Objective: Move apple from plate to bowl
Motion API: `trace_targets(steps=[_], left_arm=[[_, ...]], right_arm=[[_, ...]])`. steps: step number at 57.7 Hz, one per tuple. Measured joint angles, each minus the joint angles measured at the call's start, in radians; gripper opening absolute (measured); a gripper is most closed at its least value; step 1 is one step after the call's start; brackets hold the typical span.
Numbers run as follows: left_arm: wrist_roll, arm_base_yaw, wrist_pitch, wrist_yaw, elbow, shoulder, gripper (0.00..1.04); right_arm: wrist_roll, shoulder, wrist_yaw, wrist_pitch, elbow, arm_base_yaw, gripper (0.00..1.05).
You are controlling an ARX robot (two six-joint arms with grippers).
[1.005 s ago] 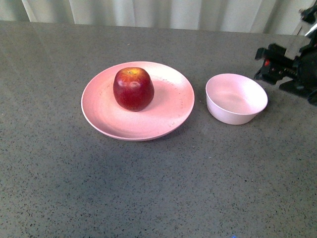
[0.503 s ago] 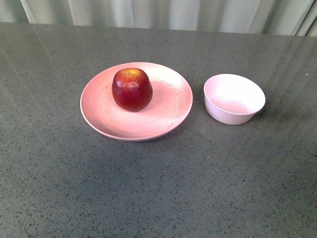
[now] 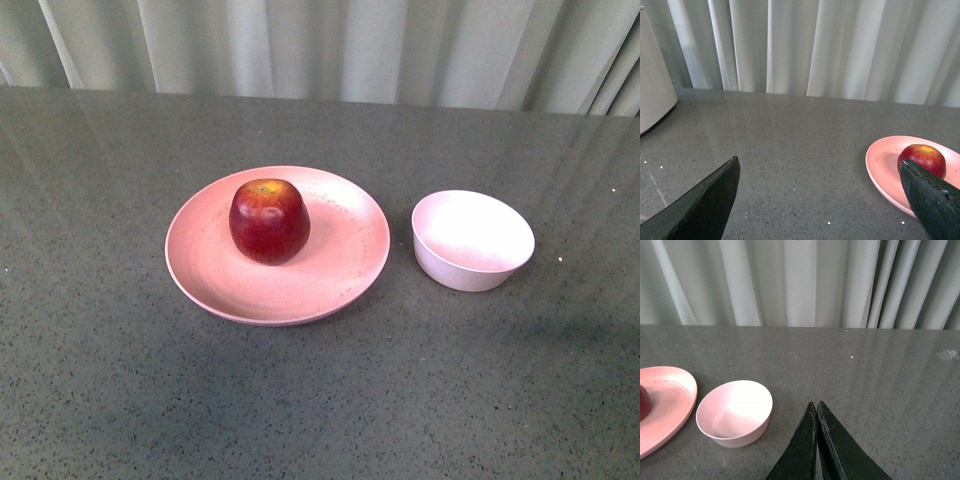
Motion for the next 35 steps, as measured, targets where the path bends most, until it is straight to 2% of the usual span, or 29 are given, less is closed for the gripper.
trace_targets(steps=[25,26,35], left_arm=[[0.0,0.0,0.0,0.0,0.0,0.0,0.96],[0.0,0.0,0.0,0.0,0.0,0.0,0.96],[0.0,0.0,0.0,0.0,0.0,0.0,0.96]], right_arm=[[0.0,-0.377,0.0,-0.323,-0.026,0.0,0.02],[0.0,-0.708,0.0,-0.641,-0.027,0.0,0.02],[0.0,-0.758,0.0,-0.692,-0.027,0.0,0.02]])
